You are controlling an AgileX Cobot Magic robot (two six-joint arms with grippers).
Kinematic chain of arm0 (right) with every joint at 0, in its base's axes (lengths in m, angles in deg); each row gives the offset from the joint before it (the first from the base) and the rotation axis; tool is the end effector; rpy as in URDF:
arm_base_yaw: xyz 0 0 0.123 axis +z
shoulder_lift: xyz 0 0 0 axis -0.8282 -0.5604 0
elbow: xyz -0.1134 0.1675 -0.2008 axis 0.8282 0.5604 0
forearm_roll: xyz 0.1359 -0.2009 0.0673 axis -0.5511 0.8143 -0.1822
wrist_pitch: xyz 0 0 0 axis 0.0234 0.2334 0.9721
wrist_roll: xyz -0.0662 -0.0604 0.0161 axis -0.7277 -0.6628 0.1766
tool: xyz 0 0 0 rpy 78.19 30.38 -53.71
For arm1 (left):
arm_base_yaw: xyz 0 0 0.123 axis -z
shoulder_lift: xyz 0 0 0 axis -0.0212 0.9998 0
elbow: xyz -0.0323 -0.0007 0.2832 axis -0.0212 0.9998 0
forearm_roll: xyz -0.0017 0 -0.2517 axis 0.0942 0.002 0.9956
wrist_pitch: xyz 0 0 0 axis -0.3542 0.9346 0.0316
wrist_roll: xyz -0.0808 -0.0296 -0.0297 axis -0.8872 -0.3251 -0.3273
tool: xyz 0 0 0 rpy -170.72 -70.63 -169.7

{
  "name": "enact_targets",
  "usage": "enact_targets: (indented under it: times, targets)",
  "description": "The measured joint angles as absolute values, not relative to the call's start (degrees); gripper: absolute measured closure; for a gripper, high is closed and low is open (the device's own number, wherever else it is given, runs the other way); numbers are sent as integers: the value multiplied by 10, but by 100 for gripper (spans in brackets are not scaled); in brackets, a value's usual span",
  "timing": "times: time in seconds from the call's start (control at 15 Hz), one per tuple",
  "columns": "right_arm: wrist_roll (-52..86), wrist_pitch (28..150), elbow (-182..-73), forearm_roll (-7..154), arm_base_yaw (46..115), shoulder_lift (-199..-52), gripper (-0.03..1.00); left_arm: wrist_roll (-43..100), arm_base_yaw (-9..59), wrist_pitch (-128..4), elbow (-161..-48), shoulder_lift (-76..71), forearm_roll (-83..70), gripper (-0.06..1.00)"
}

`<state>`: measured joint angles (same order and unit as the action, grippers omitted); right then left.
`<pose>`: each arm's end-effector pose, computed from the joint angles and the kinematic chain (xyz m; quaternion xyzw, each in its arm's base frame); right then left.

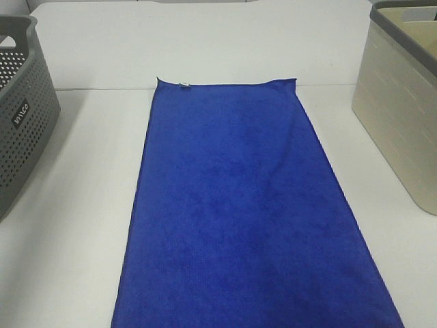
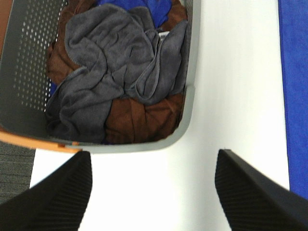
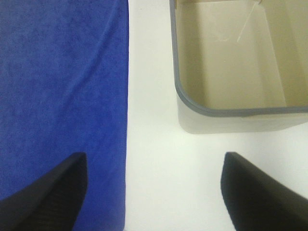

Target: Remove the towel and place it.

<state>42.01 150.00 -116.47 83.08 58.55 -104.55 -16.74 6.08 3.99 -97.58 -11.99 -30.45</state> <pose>0.1414 0.0039 0.4181 -0.0043 0.9316 -0.0001 0.3634 0.1989 -0.0008 0.4023 -0.0507 0.9497 0.0512 0.3047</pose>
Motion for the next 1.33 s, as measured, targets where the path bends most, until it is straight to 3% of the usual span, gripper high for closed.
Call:
enact_targets:
  times: [0.87,1.13,1.33]
  targets:
    - [419,1501,-875,842,585,-650,21,-171,61,33,-656,-660,-362,27]
    - [409,1501,-778,843,585,-529,21,-170,61,35,-574,-759,-333,27]
    - [397,1501,-756,843,585,-524,21,-158,61,15,-565,-760,-290,27]
